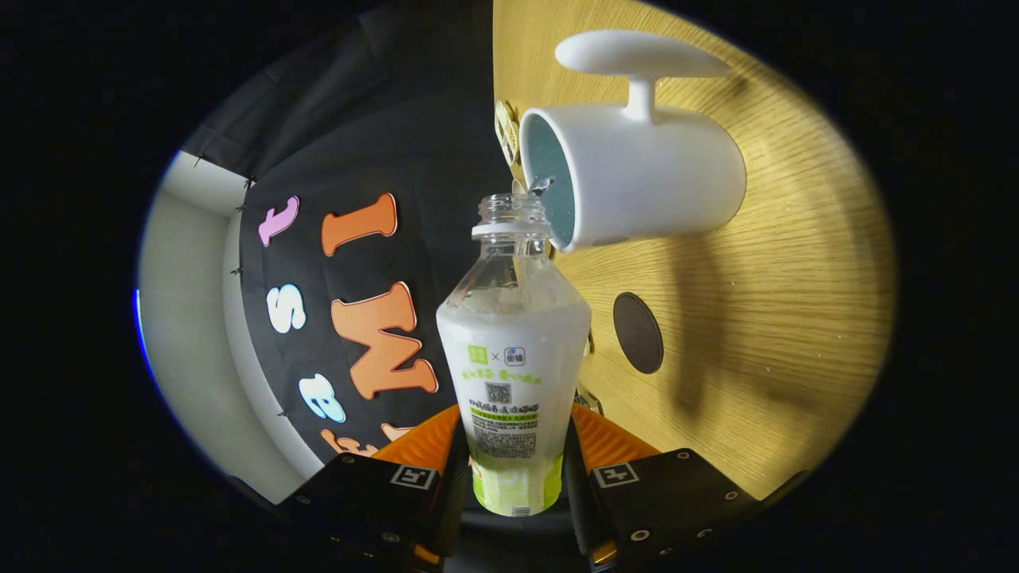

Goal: Take the bottle from table, then pour the juice into the cup, finally place the bottle on the coaster

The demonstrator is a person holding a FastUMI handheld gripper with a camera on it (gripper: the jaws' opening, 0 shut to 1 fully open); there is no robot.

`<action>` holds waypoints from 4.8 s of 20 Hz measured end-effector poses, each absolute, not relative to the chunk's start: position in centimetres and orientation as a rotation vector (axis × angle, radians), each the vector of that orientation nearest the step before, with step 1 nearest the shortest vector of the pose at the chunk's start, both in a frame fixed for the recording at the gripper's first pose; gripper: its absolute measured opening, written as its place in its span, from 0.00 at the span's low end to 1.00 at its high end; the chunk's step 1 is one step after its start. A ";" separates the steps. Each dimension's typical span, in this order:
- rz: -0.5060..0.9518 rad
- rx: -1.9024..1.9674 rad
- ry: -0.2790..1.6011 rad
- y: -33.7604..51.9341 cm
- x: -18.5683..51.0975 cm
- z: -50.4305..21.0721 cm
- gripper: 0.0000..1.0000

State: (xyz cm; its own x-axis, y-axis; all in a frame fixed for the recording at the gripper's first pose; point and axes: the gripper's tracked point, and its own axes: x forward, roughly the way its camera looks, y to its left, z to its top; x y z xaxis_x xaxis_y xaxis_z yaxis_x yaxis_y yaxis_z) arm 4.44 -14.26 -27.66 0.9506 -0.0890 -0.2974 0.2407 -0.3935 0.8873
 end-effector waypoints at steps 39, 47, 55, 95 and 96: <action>-0.443 2.121 0.026 -16.8 6.6 -25.5 0.57; -0.488 2.161 -0.018 -17.7 6.9 -25.5 0.57; -0.473 2.226 -0.084 -18.3 7.6 -24.4 0.57; -0.355 0.627 0.229 -14.8 10.9 -29.4 0.57; -0.347 0.555 0.228 -14.7 11.3 -29.0 0.57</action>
